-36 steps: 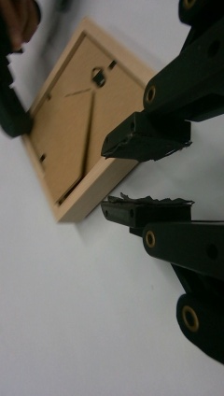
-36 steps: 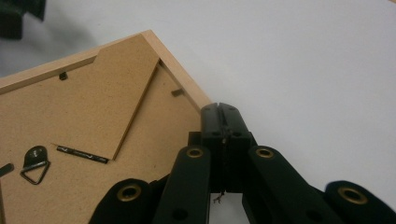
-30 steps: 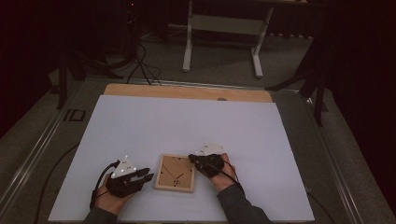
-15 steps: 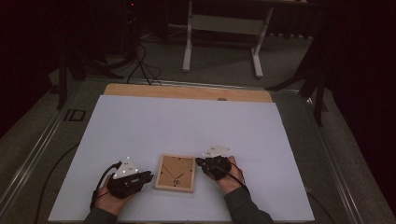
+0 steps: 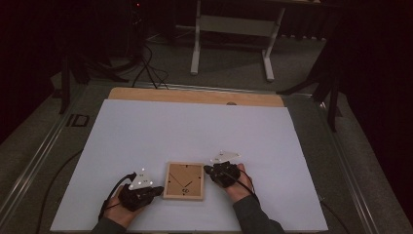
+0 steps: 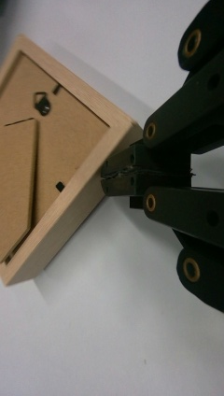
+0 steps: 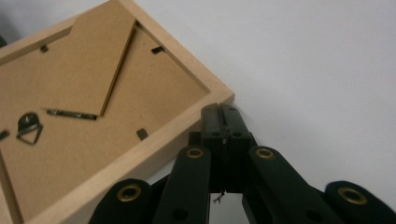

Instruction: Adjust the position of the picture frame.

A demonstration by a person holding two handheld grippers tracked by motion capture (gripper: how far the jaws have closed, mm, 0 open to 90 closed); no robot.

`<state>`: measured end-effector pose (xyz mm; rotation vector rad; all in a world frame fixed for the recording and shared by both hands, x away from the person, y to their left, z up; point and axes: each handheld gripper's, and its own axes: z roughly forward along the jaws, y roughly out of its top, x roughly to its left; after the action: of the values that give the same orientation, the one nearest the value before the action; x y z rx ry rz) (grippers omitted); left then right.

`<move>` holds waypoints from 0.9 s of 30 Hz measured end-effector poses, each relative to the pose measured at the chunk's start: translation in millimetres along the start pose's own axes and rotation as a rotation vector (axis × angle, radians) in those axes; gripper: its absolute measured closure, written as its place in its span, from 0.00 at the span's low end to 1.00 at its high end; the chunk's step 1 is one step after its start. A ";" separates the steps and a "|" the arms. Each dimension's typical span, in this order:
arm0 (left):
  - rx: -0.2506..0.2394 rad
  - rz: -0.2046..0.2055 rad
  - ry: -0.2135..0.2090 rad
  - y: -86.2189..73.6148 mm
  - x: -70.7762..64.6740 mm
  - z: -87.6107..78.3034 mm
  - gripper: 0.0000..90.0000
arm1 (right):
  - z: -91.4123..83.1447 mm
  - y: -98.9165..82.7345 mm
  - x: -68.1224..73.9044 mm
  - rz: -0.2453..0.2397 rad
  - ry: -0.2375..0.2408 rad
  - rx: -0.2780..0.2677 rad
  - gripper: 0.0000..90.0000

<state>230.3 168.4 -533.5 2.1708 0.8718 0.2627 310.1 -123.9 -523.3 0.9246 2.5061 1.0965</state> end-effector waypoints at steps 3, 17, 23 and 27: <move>0.021 0.031 -0.016 1.7 -5.6 3.8 0.99 | 0.6 0.0 -0.9 0.013 0.005 0.003 1.00; 0.024 0.084 -0.061 12.9 -29.2 19.2 0.99 | 0.8 3.8 -9.3 0.053 -0.009 0.000 1.00; 0.021 0.127 -0.059 22.9 -36.5 30.7 0.99 | -1.0 5.4 -16.7 0.053 -0.045 -0.017 1.00; 0.023 0.131 -0.057 24.8 -38.2 34.7 0.99 | -7.6 5.6 -19.0 0.055 -0.047 -0.029 1.00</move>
<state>229.5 111.2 -535.9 2.2485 0.7054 0.2547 323.8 -137.6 -514.4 1.0045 2.4344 1.1115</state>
